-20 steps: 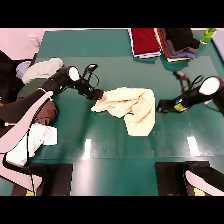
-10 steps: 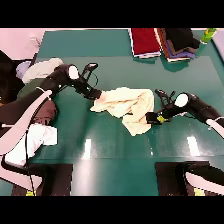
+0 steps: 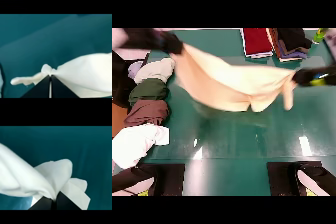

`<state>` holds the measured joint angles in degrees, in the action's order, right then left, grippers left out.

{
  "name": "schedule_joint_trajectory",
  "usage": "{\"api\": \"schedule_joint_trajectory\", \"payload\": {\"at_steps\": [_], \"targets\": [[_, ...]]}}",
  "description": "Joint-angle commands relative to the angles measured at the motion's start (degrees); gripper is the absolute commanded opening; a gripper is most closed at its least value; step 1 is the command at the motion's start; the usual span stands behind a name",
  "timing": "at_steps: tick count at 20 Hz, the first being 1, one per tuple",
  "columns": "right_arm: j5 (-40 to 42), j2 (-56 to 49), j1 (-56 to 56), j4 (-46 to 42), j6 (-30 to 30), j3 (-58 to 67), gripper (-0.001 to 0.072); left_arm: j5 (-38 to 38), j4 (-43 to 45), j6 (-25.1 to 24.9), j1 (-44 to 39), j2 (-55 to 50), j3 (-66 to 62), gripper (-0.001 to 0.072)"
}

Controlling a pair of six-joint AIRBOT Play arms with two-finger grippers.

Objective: Fold the shirts.

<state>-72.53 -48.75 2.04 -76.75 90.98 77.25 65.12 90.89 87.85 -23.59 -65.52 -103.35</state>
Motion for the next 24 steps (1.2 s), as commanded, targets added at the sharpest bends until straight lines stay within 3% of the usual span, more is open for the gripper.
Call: {"api": "schedule_joint_trajectory", "payload": {"at_steps": [1, 8, 13, 17, 21, 24], "targets": [[-5.9, 5.5, -2.1, -1.3, 0.0, 15.2, 0.0015, 0.6, 1.5, 0.2, 0.0, 10.2, -9.2, 0.0024], [-6.3, 1.3, -2.1, -1.5, 0.0, 33.9, 0.0014, 2.6, 0.0, 0.2, 0.0, 17.1, -15.5, 0.0024], [-12.0, -10.5, -1.9, -0.8, 1.9, 41.7, 0.0014, 4.9, 0.5, -1.7, 0.0, 13.2, -5.7, 0.0024], [-18.5, -13.8, 0.2, -1.4, 2.1, 23.9, 0.0014, 3.6, 1.7, -3.9, 0.0, -1.7, -2.0, 0.0024], [-7.4, -14.0, 0.2, -1.5, 2.1, 1.7, 0.0014, -7.7, 0.5, -3.8, 0.0, -21.2, -2.0, 0.0025], [0.7, -14.0, -1.8, -1.3, 2.1, -10.2, 0.0014, -6.6, -2.1, -3.2, 0.0, -31.4, -2.0, 0.0027]]}}
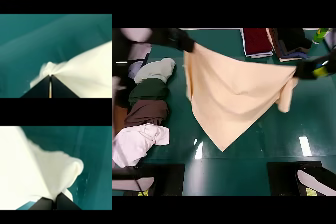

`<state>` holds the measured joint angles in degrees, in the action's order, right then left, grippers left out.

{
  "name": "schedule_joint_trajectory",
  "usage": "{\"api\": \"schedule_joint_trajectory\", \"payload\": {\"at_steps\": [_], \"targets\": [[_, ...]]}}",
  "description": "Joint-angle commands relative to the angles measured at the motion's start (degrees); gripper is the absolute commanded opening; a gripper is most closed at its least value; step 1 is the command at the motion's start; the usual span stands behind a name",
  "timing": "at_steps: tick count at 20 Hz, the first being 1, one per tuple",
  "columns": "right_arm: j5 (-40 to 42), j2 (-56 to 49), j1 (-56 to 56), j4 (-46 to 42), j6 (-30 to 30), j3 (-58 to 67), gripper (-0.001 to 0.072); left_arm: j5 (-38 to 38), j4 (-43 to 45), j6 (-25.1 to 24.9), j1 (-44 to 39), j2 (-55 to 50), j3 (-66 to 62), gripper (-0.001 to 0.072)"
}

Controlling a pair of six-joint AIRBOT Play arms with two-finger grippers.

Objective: Fold the shirts.

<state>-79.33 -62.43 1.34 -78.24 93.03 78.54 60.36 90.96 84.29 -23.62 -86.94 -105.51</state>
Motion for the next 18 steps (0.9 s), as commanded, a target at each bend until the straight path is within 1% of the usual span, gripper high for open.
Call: {"api": "schedule_joint_trajectory", "payload": {"at_steps": [1, 2, 3, 4, 6, 7, 9, 11, 13, 16, 18], "targets": [[8.7, -0.3, -1.8, 0.2, 0.1, -14.1, 0.0014, -0.3, -2.3, 1.3, 0.0, -12.0, 0.2, 0.0038], [9.1, -0.3, -2.3, 0.3, 0.1, -15.7, 0.0014, 0.9, -2.4, 1.4, 0.0, -13.0, 0.2, 0.0287], [9.1, -0.3, -2.8, 0.2, 0.0, -16.9, 0.0015, 2.4, -2.2, 2.3, 0.0, -13.2, 0.2, 0.0505], [9.0, -0.3, -3.4, 0.2, 0.0, -17.5, 0.0015, 4.1, -2.0, 2.9, 0.4, -12.7, 0.2, 0.0502], [8.7, -0.1, -3.5, 0.1, -0.1, -17.5, 0.0015, 10.5, -2.2, 6.3, 2.5, -10.8, 0.1, 0.0503], [9.0, 0.2, -3.5, 0.2, -0.1, -17.5, 0.0015, 14.4, -2.5, 7.1, 3.7, -9.6, 0.3, 0.0503], [9.9, 1.2, -3.4, 0.2, -0.1, -17.5, 0.0015, 18.9, -2.9, 7.2, 4.9, -5.7, 4.1, 0.0503], [10.6, 2.4, -3.3, 0.2, -0.1, -17.5, 0.0015, 17.5, -4.0, 8.2, 4.2, 0.7, 14.3, 0.0504], [10.9, 3.2, -3.3, 0.2, -0.1, -17.5, 0.0015, 13.6, -7.4, 10.5, 2.2, 7.8, 28.2, 0.0505], [10.8, 3.4, -3.3, 0.2, -0.1, -17.5, 0.0015, 5.9, -16.3, 13.4, -2.4, 16.3, 47.6, 0.0504], [10.8, 3.4, -3.3, 0.3, -0.1, -17.5, 0.0015, 2.2, -23.1, 14.5, -6.3, 18.7, 56.3, 0.0504]]}}
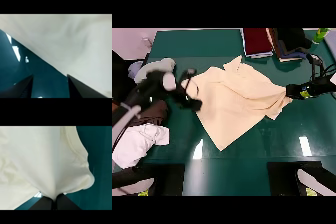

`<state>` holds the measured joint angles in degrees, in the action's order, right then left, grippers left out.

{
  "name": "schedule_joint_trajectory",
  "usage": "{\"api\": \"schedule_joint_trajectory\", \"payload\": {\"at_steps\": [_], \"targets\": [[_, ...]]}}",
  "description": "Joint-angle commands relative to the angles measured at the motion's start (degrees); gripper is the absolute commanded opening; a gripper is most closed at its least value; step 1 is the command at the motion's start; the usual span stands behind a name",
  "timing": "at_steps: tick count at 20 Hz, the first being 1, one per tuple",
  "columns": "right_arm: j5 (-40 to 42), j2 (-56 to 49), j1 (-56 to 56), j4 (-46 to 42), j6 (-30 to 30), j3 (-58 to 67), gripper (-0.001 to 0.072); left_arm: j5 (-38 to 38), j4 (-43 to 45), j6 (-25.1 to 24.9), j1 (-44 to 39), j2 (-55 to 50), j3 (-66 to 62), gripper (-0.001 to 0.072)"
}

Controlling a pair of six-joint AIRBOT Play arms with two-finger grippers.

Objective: Fold the shirts.

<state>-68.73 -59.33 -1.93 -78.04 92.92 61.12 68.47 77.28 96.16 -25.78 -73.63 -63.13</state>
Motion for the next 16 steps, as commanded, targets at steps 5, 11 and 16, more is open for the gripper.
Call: {"api": "schedule_joint_trajectory", "payload": {"at_steps": [5, 11, 16], "targets": [[-0.4, 0.3, 0.0, 0.4, 0.0, 0.0, 0.0015, -12.1, -13.3, 7.7, -14.7, 5.4, 20.2, 0.0505], [-0.9, 0.3, 0.0, 0.5, 0.0, 0.0, 0.0015, -17.2, -16.3, 10.3, -18.4, 5.4, 20.1, 0.0505], [-1.9, 0.3, 1.3, 0.4, 0.0, 0.0, 0.0015, -18.3, -19.6, 10.1, -18.4, 2.3, 20.1, 0.0504]]}}
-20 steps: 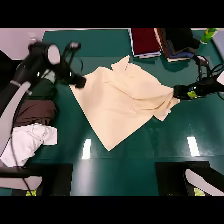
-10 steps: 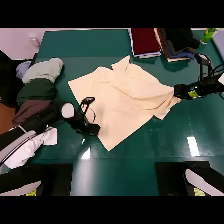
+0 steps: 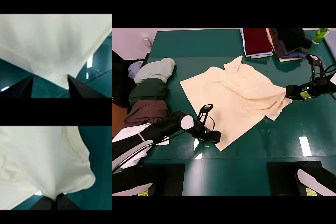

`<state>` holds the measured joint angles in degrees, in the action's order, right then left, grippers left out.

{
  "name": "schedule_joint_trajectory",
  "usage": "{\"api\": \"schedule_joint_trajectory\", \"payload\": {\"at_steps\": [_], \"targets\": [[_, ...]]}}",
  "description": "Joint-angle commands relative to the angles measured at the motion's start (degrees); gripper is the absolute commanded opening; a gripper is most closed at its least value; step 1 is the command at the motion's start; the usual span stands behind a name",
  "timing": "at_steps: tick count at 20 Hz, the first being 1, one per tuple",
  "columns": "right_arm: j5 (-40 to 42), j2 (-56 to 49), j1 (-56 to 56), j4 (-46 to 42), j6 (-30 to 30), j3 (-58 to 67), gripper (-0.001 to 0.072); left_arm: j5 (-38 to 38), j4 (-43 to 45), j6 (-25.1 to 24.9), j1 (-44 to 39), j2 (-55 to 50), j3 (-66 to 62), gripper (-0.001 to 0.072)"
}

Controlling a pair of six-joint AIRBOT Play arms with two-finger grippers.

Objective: Fold the shirts.

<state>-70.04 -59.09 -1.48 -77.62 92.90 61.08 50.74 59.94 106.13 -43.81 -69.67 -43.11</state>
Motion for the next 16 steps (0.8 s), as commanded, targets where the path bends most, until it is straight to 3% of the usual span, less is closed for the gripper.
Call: {"api": "schedule_joint_trajectory", "payload": {"at_steps": [1, 7, 8, 9, 10, 13, 16], "targets": [[-0.5, 0.0, 1.6, 0.0, 0.0, 0.0, 0.0015, -0.6, -2.5, -0.5, -0.6, -2.2, 0.1, 0.0504], [1.1, 0.0, 6.0, -0.1, 0.1, 0.0, 0.0015, -7.5, -2.7, -0.7, -1.2, -3.0, 0.0, 0.047], [1.0, 0.0, 6.2, -0.1, 0.1, 0.0, 0.0015, -8.4, -2.7, -0.5, -1.1, -3.0, 0.0, 0.034], [1.0, 0.0, 6.2, 0.0, 0.1, 0.0, 0.0015, -9.1, -2.7, -0.8, -1.2, -3.0, 0.0, 0.0095], [1.0, 0.0, 6.2, 0.0, 0.1, 0.0, 0.0015, -9.9, -2.6, -1.6, -1.1, -3.0, 0.0, 0.0026], [1.4, 1.4, 6.1, -0.1, 0.0, 0.0, 0.0015, -8.1, 2.3, -1.0, -0.5, -1.4, -2.5, 0.0025], [3.1, 6.8, 5.1, -0.1, -0.2, 1.6, 0.0015, -3.3, 11.4, 0.2, 6.4, 6.9, -9.7, 0.0025]]}}
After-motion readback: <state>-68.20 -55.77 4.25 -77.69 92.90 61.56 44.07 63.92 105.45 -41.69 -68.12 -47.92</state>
